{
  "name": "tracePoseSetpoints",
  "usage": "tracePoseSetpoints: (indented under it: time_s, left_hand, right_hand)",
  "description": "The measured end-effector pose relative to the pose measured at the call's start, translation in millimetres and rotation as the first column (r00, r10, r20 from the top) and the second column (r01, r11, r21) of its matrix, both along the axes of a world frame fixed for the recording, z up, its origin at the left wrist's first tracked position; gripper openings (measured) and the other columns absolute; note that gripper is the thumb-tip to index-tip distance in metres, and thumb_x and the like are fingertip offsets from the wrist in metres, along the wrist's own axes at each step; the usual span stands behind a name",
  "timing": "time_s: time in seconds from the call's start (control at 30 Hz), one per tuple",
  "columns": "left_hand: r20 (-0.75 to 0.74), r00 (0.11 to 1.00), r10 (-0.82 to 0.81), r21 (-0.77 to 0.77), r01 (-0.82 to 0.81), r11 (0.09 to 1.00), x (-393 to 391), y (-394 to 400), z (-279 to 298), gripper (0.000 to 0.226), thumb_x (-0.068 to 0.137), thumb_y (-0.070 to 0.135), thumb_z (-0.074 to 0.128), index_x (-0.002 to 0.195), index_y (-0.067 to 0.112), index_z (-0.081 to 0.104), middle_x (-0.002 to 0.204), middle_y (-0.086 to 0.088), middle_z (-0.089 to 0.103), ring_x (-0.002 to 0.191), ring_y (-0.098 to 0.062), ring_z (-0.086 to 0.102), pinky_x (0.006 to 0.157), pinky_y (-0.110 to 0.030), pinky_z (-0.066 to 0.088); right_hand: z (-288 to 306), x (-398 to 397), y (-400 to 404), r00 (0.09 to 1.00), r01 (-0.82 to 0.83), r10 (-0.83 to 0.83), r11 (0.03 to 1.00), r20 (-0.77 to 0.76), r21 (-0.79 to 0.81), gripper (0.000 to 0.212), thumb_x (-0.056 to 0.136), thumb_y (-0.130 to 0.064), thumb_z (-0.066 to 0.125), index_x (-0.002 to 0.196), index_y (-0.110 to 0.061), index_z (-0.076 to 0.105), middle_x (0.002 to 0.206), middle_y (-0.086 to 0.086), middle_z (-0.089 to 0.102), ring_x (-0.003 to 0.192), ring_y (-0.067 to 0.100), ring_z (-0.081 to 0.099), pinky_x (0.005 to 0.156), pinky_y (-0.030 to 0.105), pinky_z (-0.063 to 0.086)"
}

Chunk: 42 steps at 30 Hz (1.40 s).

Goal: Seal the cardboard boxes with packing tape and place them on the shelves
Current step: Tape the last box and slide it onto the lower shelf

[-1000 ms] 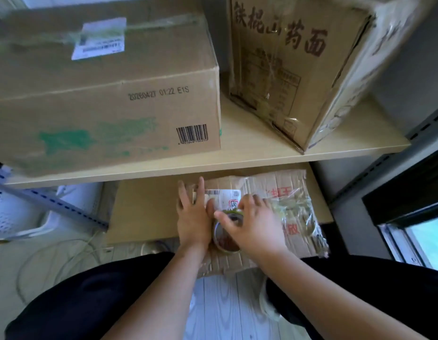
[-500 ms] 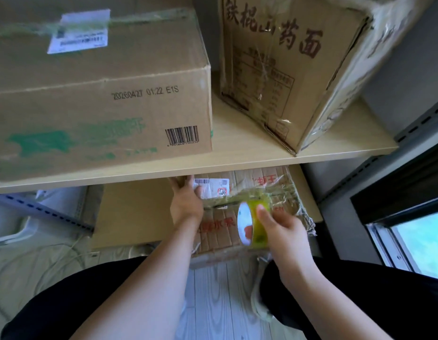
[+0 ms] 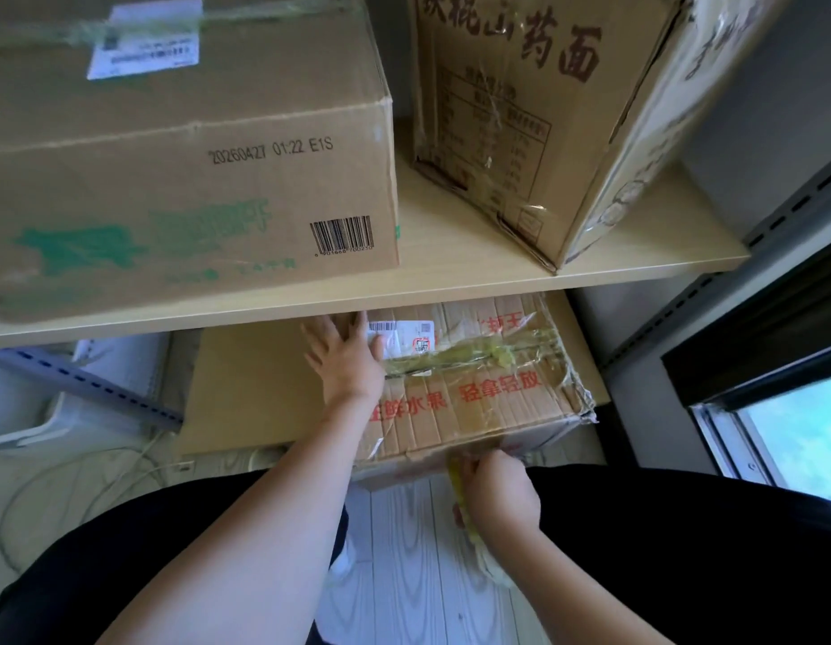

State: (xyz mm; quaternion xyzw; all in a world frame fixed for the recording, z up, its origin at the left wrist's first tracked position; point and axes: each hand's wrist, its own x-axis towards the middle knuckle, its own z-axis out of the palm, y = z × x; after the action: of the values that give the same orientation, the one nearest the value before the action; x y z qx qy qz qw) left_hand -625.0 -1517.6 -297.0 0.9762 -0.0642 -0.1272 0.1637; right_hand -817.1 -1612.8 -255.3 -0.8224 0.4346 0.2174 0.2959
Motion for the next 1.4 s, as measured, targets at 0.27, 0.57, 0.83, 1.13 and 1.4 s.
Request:
tracePoseSetpoints:
  time_s: [0.27, 0.57, 0.83, 1.13, 1.4]
  left_hand:
    - [0.076, 0.597, -0.798, 0.179, 0.78, 0.6, -95, 7, 18, 0.069, 0.102, 0.06, 0.016, 0.159, 0.024, 0.003, 0.165, 0.004, -0.005, 0.152, -0.014, -0.007, 0.125, -0.042, 0.005]
    - [0.018, 0.71, -0.704, 0.197, 0.688, 0.699, -69, -9, 17, 0.07, 0.098, 0.064, 0.023, 0.158, 0.035, 0.003, 0.164, 0.014, -0.004, 0.152, -0.007, -0.002, 0.122, -0.03, 0.0]
    - [0.078, 0.745, -0.663, 0.156, 0.647, 0.746, -70, -26, 15, 0.073, 0.098, 0.064, 0.031, 0.159, 0.031, 0.007, 0.165, 0.009, 0.0, 0.153, -0.012, -0.002, 0.125, -0.034, 0.0]
    - [0.27, 0.962, -0.036, 0.072, 0.017, 0.997, -104, 24, 7, 0.128, 0.064, 0.077, 0.064, 0.157, 0.007, 0.014, 0.163, -0.023, 0.004, 0.152, -0.036, 0.004, 0.123, -0.05, 0.005]
    - [-0.264, 0.887, 0.38, -0.517, -0.462, 0.72, -106, 35, 27, 0.044, 0.059, 0.046, 0.092, 0.083, 0.027, 0.06, 0.091, 0.003, 0.071, 0.089, -0.022, 0.068, 0.083, -0.037, 0.056]
  right_hand:
    - [-13, 20, -15, 0.988, 0.048, -0.07, 0.986, 0.136, 0.162, 0.024, 0.097, -0.017, 0.051, 0.079, -0.014, 0.066, 0.064, 0.001, 0.071, 0.053, 0.014, 0.07, 0.063, 0.036, 0.061]
    - [-29, -34, -47, 0.981, -0.061, -0.002, 0.948, 0.195, 0.314, 0.052, 0.095, -0.059, 0.048, 0.073, -0.016, 0.065, 0.059, -0.005, 0.071, 0.056, 0.006, 0.067, 0.072, 0.03, 0.057]
    - [-74, 3, -48, 1.0, 0.0, 0.001, 0.998, -0.023, 0.068, 0.051, 0.095, -0.059, 0.045, 0.102, -0.013, 0.068, 0.098, 0.008, 0.073, 0.096, 0.027, 0.07, 0.072, 0.03, 0.049]
    - [-60, 28, -96, 0.743, 0.622, -0.638, 0.77, 0.203, 0.143, 0.071, 0.09, -0.024, 0.063, 0.143, 0.004, 0.025, 0.148, 0.021, 0.036, 0.132, 0.038, 0.045, 0.102, 0.039, 0.041]
    - [-5, 25, -141, 0.846, 0.269, -0.317, 0.948, 0.429, 0.17, 0.029, 0.084, -0.012, 0.066, 0.11, -0.008, 0.053, 0.108, 0.012, 0.064, 0.096, 0.028, 0.06, 0.072, 0.029, 0.043]
